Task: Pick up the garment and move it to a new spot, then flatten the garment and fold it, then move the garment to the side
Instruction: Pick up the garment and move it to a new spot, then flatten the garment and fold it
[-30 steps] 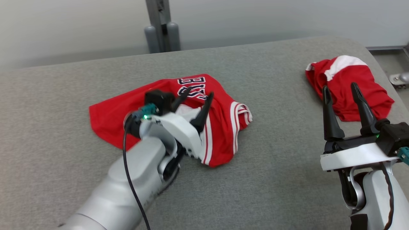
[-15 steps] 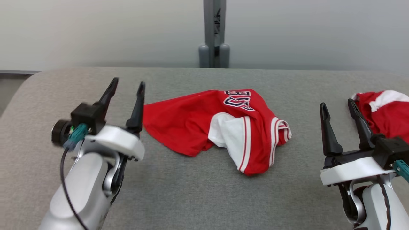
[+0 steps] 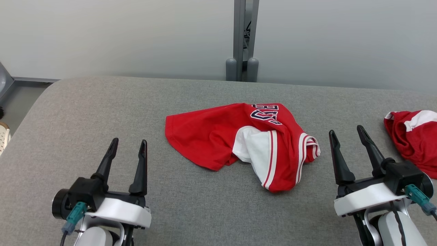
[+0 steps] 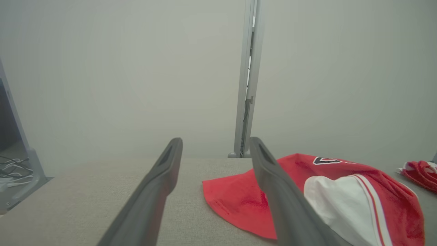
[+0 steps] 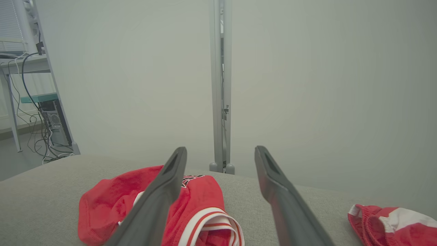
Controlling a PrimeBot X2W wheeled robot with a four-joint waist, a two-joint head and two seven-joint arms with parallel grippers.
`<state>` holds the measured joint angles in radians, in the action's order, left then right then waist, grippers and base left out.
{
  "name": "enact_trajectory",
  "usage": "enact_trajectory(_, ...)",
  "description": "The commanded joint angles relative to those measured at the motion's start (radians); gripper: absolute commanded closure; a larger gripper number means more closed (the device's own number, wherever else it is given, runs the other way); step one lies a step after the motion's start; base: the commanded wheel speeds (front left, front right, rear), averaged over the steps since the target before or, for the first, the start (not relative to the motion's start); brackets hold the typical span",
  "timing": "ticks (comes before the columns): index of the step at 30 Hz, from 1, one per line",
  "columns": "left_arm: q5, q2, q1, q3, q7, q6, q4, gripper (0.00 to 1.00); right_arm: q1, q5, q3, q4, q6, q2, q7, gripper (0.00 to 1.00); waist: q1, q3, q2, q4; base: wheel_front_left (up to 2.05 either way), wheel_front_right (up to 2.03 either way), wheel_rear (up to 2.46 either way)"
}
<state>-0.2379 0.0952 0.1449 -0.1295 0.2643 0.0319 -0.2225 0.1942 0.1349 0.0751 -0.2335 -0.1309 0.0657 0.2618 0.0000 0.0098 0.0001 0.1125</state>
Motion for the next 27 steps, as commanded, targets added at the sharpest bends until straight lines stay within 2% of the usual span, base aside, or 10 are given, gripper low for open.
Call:
enact_trajectory(1,0.024,-0.015,-0.030,0.021,0.000,0.015,0.024,0.00,-0.010,0.002,0.001,-0.003,0.000,0.003,0.004,0.00,0.0000,-0.001,-0.0001,-0.002,0.00,0.00,0.00)
enact_trajectory(11,0.076,-0.042,-0.048,0.054,0.000,0.049,0.038,0.00,0.001,0.005,0.011,-0.013,0.000,0.000,0.004,0.00,0.0000,0.004,-0.0001,-0.009,0.00,0.00,0.00)
enact_trajectory(15,0.079,-0.043,-0.041,0.036,0.000,0.058,0.024,0.00,-0.021,0.015,0.040,-0.038,0.000,-0.002,0.004,0.00,0.0000,0.009,-0.0001,-0.007,0.00,0.00,0.00)
enact_trajectory(20,0.059,-0.043,-0.038,0.018,0.000,0.054,0.014,0.00,-0.027,0.057,0.099,-0.133,0.000,-0.006,0.004,0.00,0.0000,0.020,-0.0001,0.001,0.00,0.00,0.00)
enact_trajectory(24,0.046,-0.043,-0.035,0.001,0.000,0.047,0.002,0.00,0.002,0.116,0.200,-0.280,0.000,0.006,0.003,0.00,0.0000,0.032,-0.0001,0.012,0.00,0.00,0.00)
enact_trajectory(27,0.040,-0.043,-0.028,-0.005,0.000,0.044,-0.003,0.00,0.029,0.145,0.266,-0.341,0.000,0.024,0.003,0.00,0.0000,0.044,-0.0001,0.020,0.00,0.00,0.00)
